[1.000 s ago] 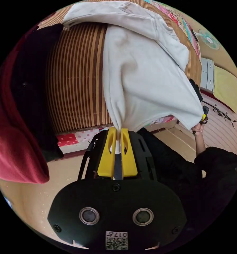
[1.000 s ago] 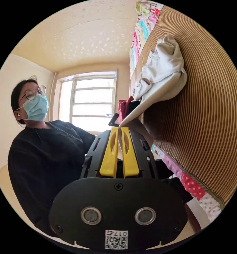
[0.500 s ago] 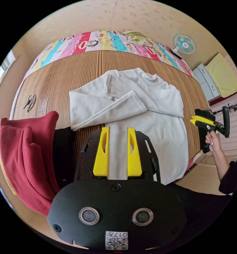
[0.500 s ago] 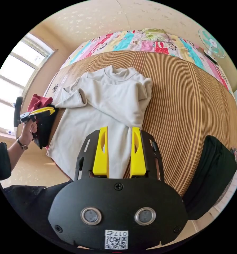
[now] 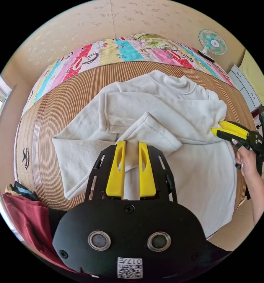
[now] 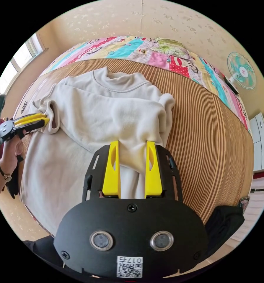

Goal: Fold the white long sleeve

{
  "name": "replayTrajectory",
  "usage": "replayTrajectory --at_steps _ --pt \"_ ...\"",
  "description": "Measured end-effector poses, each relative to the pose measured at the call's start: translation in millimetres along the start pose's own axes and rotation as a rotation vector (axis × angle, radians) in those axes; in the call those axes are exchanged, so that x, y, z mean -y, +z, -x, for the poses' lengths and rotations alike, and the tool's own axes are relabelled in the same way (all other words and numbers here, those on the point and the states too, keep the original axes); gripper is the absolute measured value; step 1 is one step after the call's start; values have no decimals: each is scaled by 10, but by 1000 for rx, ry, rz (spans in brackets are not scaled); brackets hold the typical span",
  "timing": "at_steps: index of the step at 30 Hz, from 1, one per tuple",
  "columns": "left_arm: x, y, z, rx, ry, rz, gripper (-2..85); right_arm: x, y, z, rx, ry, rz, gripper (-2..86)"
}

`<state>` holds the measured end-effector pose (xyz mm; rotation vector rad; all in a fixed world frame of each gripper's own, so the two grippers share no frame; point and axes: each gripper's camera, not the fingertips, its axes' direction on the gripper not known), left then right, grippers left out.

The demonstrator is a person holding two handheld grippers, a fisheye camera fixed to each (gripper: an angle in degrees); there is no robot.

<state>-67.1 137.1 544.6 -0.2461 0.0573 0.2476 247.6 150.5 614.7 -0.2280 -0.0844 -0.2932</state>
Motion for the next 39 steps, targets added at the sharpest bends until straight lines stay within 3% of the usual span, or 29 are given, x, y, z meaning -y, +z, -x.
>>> replayTrajectory --at_steps 6,9,11,13,16,18,21,23,27,32,36,39 --pt "-405 -506 -94 -154 66 -258 100 -185 -487 122 20 18 -70 116" --pt "-299 -282 -337 -202 150 -149 126 -279 -633 217 9 25 -122 116" --pt "-259 22 -459 -136 172 -39 124 -287 -697 292 -6 33 -142 117" --pt "-413 189 -449 -102 162 -88 107 -266 -718 400 -4 14 -149 118" --pt "-549 48 -63 -270 18 -110 62 -213 -743 653 66 -62 -187 119" --pt "-817 -453 506 -383 -184 -294 37 -147 -746 798 116 -109 -206 120" --pt "-1365 -1124 1326 -372 -470 -479 36 63 -710 1072 205 -221 -223 122" --pt "-1739 -1478 1685 -264 -594 -566 38 277 -643 1340 252 -320 -247 122" --pt "-2509 -2092 2025 150 -876 -680 70 660 -440 1700 322 -382 -249 122" --pt "-2517 -2250 1941 208 -724 -691 99 1063 296 1872 384 -329 -47 93" --pt "-2024 -2019 1869 179 -540 -576 91 1022 69 1576 487 -231 -132 49" --pt "-1528 -1701 1806 85 -376 -488 87 859 -302 1339 593 -181 -302 40"
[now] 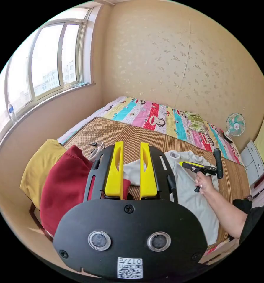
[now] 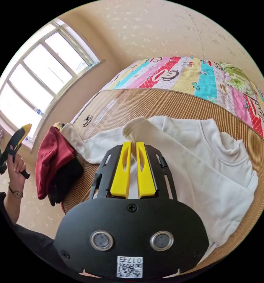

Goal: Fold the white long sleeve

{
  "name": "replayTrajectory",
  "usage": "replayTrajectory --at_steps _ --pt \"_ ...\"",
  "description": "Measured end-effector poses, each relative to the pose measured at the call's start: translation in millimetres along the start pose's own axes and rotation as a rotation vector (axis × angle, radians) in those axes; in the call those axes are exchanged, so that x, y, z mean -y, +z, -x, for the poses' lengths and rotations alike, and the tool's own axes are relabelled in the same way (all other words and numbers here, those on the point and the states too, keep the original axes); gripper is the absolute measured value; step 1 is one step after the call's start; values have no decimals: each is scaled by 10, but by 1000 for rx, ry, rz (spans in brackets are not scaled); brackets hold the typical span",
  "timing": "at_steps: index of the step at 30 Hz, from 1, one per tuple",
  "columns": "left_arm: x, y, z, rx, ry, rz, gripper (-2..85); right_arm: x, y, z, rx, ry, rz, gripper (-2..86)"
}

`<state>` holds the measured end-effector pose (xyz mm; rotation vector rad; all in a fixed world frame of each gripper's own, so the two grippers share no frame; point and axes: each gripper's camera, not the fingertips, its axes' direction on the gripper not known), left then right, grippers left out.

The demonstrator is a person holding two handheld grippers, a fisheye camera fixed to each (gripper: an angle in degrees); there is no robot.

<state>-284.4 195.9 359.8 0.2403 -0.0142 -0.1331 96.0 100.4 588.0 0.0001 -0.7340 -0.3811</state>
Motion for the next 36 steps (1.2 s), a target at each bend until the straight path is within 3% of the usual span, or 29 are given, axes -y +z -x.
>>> replayTrajectory --at_steps 3,6,8,12,15,18,25,29,36 --pt "217 679 -207 -161 63 133 91 -94 8 -85 128 0 -59 40" --pt "496 1261 -372 -314 25 194 97 -237 415 -373 214 47 126 49" --pt "728 1505 -575 -381 57 190 98 -438 156 -529 289 44 68 60" --pt "1272 2279 -1585 -671 271 327 99 -967 -679 -710 91 129 -73 66" --pt "1491 2942 -2634 -868 428 517 106 -1555 -1328 -958 -206 330 -156 65" --pt "1555 3687 -3509 -856 470 725 134 -2049 -1604 -1289 -410 485 -109 63" --pt "1523 4745 -4519 -642 520 942 155 -2225 -1519 -1756 -374 470 -19 76" --pt "1524 5010 -4681 -600 524 963 62 -2229 -1329 -1880 -391 410 46 68" --pt "1709 5695 -4674 -1105 415 1037 23 -2614 -1546 -2029 -349 549 -159 36"
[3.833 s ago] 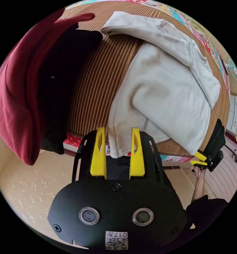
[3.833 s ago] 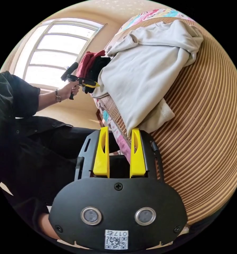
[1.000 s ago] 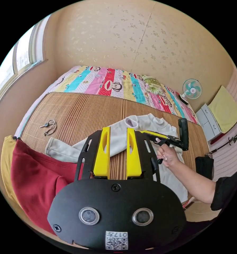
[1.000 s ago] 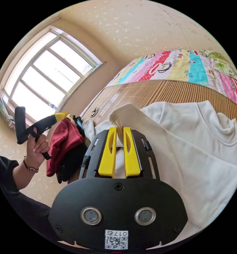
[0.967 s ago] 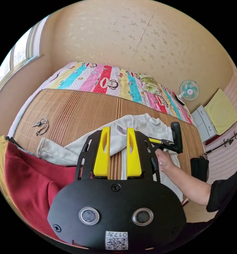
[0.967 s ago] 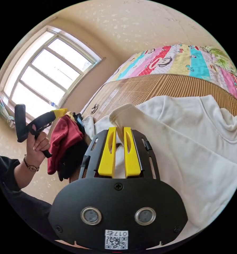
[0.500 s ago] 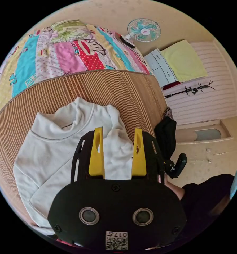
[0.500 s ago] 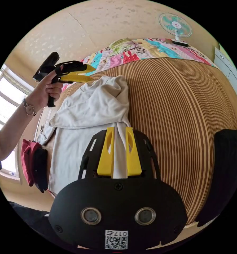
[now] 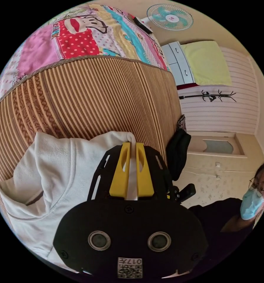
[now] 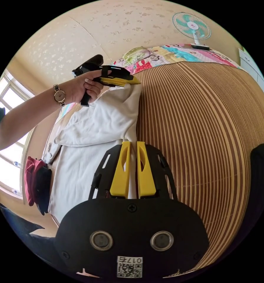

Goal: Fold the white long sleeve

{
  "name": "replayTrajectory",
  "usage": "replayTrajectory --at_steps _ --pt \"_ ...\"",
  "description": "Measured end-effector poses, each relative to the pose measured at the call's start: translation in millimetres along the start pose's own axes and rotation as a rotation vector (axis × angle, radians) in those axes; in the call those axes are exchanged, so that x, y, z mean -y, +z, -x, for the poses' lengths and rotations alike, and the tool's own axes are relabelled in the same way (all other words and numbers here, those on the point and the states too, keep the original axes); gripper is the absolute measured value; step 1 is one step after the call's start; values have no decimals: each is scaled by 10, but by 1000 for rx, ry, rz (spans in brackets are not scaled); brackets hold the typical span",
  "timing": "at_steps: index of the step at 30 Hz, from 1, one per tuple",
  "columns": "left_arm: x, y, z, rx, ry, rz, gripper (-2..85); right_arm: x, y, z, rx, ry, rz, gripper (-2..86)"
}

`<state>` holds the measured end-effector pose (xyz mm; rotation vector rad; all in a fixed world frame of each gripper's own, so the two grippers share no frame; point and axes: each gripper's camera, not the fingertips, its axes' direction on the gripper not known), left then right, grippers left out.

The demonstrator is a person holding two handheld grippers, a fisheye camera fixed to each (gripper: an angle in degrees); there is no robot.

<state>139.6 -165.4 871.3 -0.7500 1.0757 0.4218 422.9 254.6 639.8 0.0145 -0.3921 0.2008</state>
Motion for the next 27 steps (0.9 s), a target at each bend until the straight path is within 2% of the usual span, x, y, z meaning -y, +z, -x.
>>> replayTrajectory --at_steps 2,5,7,10,12,16,18,20,21,23,25,27 --pt "61 23 261 -75 -39 -5 23 -42 -22 -195 0 116 -29 34" --pt "105 91 533 -192 -55 -6 31 -36 52 -274 5 123 -14 34" --pt "75 53 498 -188 -13 -16 41 -42 50 -295 13 123 -17 35" --pt "-87 -115 340 -239 52 -69 127 -50 36 -383 67 141 -22 42" --pt "-348 -314 183 -192 71 -150 177 -38 -2 -434 94 162 -28 51" --pt "-746 -419 -105 -17 134 -169 170 163 -285 -422 104 165 -82 87" --pt "-918 -342 -216 111 153 -107 154 386 -293 -341 60 133 -29 92" --pt "-996 -272 -245 172 159 -86 137 690 -318 -201 -18 -16 39 98" --pt "-1021 -237 -239 187 152 -85 124 756 -313 -191 -16 -45 70 99" --pt "-1021 -186 -217 203 138 -79 99 941 -222 -275 103 -105 270 95" --pt "-1008 -118 -211 230 138 -65 67 948 -250 -389 147 -94 293 91" --pt "-1026 -14 -262 256 167 -44 30 901 -380 -516 98 -28 201 85"
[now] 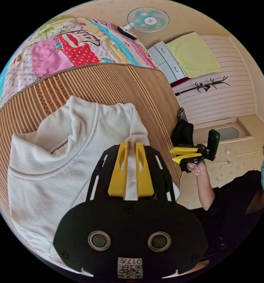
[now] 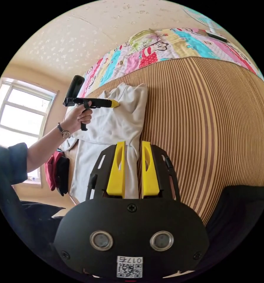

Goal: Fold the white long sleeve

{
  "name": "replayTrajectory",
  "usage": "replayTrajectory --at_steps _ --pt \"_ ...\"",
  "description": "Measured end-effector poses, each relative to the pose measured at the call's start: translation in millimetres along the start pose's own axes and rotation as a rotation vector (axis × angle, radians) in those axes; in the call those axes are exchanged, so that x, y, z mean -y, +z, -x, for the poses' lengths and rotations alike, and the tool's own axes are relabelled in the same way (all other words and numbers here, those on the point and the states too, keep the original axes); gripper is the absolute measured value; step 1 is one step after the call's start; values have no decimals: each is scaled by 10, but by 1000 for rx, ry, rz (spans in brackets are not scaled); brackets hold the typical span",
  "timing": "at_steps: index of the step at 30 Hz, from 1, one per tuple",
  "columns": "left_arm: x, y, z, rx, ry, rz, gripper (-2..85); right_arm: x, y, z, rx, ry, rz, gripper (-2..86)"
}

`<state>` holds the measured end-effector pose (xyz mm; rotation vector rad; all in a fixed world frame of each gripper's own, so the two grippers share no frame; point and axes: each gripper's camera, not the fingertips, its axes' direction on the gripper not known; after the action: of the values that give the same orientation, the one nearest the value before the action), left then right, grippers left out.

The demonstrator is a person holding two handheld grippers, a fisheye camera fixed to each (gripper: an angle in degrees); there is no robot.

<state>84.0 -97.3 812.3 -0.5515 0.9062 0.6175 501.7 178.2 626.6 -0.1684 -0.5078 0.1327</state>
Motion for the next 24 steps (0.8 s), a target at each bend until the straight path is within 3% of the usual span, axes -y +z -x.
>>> replayTrajectory --at_steps 2,5,9,14,16,21,24 --pt "-73 -7 -74 3 26 -51 9 -91 -137 -120 85 95 -146 79" --pt "-320 -62 -48 11 -81 -200 3 58 -44 -79 160 122 -213 77" --pt "-711 28 -368 133 -137 -332 54 520 189 134 -41 103 -253 86" --pt "-1323 -57 -744 173 -276 -557 100 1198 821 330 -112 23 -85 92" --pt "-1544 -78 -824 208 -316 -554 100 1238 944 375 -114 7 -81 88" --pt "-2345 -297 -992 558 -432 -536 100 1283 1099 432 -194 21 -110 77" --pt "-2790 -481 -944 647 -523 -577 99 1281 1204 452 -262 25 -110 75"
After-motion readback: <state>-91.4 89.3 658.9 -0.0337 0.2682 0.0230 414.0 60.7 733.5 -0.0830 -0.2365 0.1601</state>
